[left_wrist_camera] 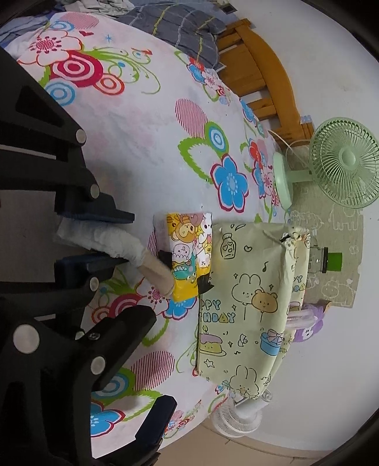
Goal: Organize soft objects
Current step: 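Grasp the white cloth roll with the left tool while the right tool approaches the yellow snack pack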
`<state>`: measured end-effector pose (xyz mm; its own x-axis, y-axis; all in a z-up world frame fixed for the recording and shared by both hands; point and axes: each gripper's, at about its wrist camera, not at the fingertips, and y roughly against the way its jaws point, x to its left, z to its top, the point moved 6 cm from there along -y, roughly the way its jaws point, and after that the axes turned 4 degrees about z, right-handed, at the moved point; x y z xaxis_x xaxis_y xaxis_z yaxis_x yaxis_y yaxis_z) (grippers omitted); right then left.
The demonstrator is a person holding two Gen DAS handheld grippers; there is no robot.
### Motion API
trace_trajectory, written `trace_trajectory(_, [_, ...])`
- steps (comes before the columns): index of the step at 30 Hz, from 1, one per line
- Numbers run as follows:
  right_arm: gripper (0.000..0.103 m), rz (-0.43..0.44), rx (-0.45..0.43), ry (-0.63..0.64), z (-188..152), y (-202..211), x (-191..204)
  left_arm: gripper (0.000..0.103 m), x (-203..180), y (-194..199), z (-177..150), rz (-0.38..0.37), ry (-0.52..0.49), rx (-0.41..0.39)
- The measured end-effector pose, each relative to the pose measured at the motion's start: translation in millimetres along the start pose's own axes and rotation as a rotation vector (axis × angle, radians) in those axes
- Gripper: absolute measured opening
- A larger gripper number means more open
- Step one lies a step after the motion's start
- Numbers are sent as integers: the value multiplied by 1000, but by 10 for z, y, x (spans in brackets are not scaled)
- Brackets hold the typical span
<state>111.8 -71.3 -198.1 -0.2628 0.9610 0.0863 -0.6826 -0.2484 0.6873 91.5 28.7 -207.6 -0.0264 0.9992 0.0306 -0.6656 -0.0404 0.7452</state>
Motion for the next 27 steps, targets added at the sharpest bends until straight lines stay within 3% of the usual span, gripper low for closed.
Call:
trace_trajectory(14, [103, 51, -23, 26, 117, 12, 246, 11, 165, 168, 79, 23, 4, -35])
trace_trajectory(27, [103, 56, 5, -5, 240, -219, 403, 11, 459, -92, 223, 47, 0, 3])
